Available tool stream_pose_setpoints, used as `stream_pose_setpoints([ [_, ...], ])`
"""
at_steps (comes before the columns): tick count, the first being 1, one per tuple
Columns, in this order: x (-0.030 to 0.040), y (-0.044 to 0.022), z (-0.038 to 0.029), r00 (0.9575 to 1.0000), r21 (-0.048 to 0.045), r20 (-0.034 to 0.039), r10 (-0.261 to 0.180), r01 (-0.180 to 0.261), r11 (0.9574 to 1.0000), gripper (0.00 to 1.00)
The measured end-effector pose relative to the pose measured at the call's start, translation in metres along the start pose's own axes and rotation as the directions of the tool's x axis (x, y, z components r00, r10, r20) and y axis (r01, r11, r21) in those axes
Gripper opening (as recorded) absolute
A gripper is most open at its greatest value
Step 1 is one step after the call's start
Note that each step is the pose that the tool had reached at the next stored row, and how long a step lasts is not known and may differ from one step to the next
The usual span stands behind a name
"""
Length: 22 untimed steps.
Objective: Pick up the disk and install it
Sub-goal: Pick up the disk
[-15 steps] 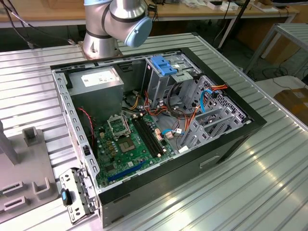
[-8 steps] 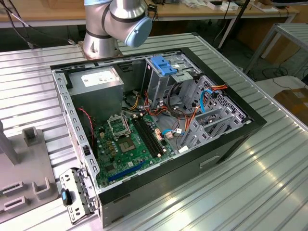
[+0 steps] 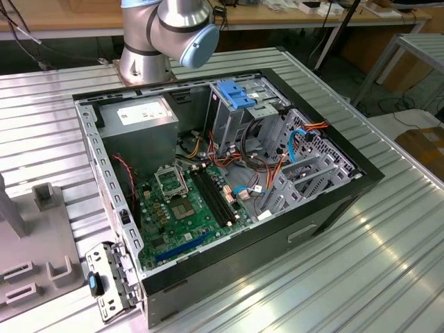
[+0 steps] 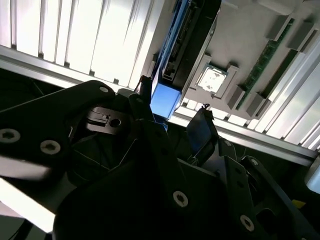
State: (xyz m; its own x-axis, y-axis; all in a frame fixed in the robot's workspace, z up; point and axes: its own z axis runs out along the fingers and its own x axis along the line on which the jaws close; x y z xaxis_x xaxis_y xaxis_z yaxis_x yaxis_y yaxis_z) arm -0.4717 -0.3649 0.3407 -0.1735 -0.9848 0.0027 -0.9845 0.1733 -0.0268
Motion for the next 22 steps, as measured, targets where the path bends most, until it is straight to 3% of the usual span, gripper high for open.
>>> stream_pose_setpoints([
  [11,0.0000,0.0010,0.0290,0.9999,0.0001,0.0003,-0.012,0.012,0.9999,0.55],
  [22,-0.0012,0.0060,0.0368,0.9998,0.0000,0.0032,-0.019,0.019,0.9998,0.55],
])
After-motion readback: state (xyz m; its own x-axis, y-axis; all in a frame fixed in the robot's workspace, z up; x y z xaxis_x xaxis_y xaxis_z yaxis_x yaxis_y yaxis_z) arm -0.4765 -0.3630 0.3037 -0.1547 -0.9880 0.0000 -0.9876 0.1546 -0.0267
